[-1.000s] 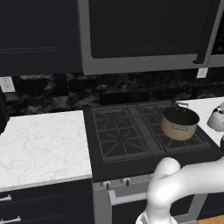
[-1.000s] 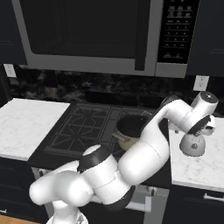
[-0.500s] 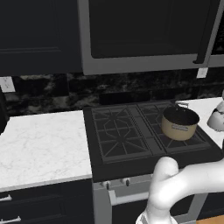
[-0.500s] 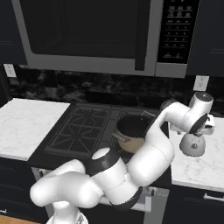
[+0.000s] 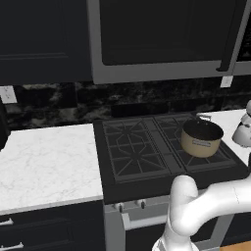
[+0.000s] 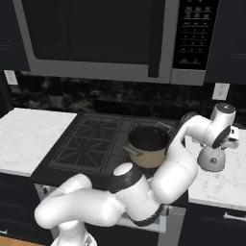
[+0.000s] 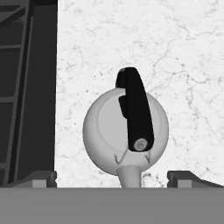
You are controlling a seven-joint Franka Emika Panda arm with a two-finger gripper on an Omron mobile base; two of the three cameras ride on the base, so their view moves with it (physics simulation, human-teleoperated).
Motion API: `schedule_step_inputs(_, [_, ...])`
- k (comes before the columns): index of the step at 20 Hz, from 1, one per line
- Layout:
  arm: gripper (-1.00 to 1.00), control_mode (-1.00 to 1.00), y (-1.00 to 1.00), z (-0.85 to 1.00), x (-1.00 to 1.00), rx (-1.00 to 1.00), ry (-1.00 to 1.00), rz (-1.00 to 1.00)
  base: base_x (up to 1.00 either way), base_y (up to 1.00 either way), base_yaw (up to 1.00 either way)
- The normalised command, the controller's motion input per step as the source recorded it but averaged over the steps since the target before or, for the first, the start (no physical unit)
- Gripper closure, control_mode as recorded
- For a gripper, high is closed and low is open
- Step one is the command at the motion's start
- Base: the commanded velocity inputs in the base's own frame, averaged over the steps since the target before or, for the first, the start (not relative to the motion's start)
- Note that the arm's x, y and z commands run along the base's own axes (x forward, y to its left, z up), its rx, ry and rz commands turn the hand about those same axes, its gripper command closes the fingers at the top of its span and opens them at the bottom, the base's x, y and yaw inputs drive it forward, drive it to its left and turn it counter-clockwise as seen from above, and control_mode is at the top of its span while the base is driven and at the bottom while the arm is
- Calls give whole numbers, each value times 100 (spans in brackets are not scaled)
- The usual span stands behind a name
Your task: Pick the kettle from the counter and place it on a stove burner. Then turn the burner on.
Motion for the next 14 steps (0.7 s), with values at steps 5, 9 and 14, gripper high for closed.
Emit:
schedule_step_inputs(5, [-100, -100, -7, -10, 34, 0, 2, 0, 0, 0, 0])
schedule_step_inputs(9, [100, -100, -17, -35, 12, -4, 4, 0, 0, 0, 0])
schedule_step_inputs(14, [100, -100, -7, -23, 11, -4, 1, 0, 0, 0, 0])
